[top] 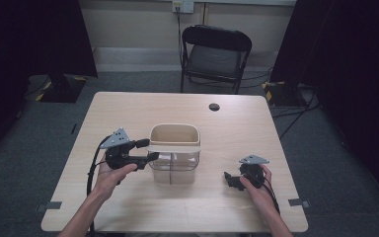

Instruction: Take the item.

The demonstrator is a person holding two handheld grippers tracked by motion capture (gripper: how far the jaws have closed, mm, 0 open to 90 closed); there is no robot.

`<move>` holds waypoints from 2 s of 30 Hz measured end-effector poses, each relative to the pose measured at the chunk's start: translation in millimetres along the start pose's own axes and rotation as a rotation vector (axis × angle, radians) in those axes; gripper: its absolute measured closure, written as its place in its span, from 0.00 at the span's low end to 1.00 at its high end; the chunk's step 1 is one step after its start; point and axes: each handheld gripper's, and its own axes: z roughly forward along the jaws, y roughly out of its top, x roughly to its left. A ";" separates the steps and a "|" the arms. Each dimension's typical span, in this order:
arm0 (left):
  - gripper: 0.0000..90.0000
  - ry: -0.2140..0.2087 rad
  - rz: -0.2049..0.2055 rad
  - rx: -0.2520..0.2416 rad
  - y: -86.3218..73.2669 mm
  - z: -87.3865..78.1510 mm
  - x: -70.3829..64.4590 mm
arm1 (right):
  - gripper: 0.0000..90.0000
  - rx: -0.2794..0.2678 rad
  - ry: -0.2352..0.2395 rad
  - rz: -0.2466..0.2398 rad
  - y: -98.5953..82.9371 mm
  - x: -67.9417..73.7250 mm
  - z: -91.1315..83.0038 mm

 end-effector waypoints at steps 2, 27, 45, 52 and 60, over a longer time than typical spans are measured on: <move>0.39 -0.002 -0.007 -0.001 0.1 0.0 0.3 | 0.14 0.000 0.000 -0.001 0.0 -0.1 0.0; 0.43 -0.017 -0.004 0.031 10.0 4.5 -3.4 | 0.14 0.000 0.000 0.000 0.0 0.0 0.0; 0.46 -0.053 -0.028 0.011 17.8 6.2 2.7 | 0.14 0.000 0.000 0.000 0.0 0.0 0.0; 0.47 -0.057 -0.043 -0.002 23.3 6.3 3.1 | 0.14 0.000 0.000 0.000 0.0 0.0 0.0; 0.47 -0.060 -0.056 0.002 24.6 8.6 6.2 | 0.14 0.000 0.000 0.000 0.0 0.0 0.0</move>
